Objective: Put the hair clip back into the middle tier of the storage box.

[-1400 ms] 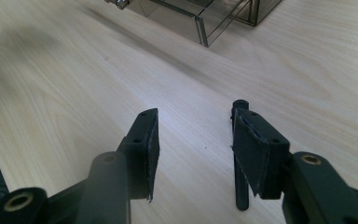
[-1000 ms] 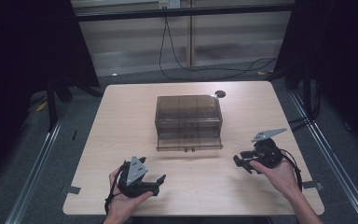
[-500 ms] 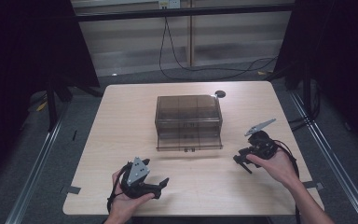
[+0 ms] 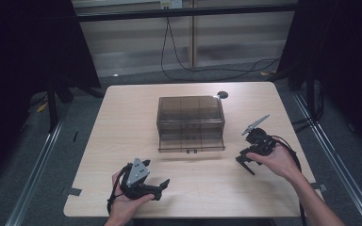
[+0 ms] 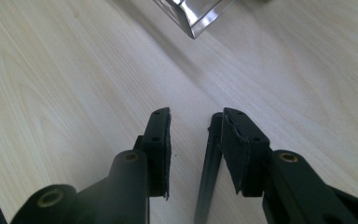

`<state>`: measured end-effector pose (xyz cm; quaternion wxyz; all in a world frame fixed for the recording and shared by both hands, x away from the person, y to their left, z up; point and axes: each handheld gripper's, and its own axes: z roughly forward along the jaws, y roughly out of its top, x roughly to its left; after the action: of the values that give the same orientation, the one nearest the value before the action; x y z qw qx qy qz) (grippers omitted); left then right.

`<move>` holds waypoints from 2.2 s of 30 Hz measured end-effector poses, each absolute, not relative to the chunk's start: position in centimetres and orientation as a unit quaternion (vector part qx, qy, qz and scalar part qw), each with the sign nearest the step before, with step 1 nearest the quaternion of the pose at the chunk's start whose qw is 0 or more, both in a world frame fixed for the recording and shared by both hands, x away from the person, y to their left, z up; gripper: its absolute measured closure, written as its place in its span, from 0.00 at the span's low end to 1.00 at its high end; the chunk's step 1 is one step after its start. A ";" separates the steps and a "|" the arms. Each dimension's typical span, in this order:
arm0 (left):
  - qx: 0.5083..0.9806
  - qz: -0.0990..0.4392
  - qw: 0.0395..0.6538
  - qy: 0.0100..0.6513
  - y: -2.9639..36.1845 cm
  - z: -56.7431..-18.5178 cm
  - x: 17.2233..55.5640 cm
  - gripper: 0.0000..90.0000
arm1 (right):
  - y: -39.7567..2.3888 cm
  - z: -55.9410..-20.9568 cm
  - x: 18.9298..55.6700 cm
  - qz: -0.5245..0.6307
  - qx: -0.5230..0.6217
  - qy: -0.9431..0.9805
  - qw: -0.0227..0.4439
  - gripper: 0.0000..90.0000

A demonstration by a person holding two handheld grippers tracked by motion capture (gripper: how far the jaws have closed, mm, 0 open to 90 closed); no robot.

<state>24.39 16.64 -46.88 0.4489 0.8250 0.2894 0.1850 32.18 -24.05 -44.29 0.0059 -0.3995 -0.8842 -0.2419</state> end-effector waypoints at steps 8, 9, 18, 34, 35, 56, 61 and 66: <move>0.831 0.188 0.439 0.285 16.6 -47.0 24.5 0.10 | -24.1 -44.4 33.5 -0.203 -0.399 -0.894 0.023 0.74; 0.831 0.188 0.439 0.285 16.6 -47.0 24.5 0.10 | -24.1 -44.5 33.6 -0.200 -0.397 -0.895 0.026 0.74; 0.829 0.193 0.441 0.286 16.7 -46.9 24.5 0.09 | -23.2 -45.1 34.6 -0.145 -0.392 -0.908 0.038 0.77; 0.829 0.194 0.438 0.286 16.8 -47.0 24.6 0.09 | -22.0 -45.8 35.7 -0.095 -0.385 -0.916 0.059 0.81; 0.830 0.195 0.438 0.287 16.8 -47.0 24.6 0.09 | -22.0 -46.0 35.8 -0.096 -0.380 -0.918 0.064 0.82; 0.830 0.196 0.438 0.285 16.8 -47.0 24.6 0.09 | -20.9 -46.8 36.2 -0.064 -0.355 -0.930 0.066 0.85; 0.831 0.197 0.437 0.283 16.8 -47.0 24.5 0.09 | -20.8 -46.9 36.2 -0.057 -0.342 -0.936 0.064 0.85; 0.831 0.197 0.436 0.282 16.8 -47.0 24.5 0.09 | -20.6 -46.8 36.1 -0.054 -0.348 -0.934 0.068 0.86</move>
<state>24.54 16.79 -46.97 0.4364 0.8313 0.2821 0.1974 36.11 -20.56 -46.85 0.0682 -0.3478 -0.9336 -0.0537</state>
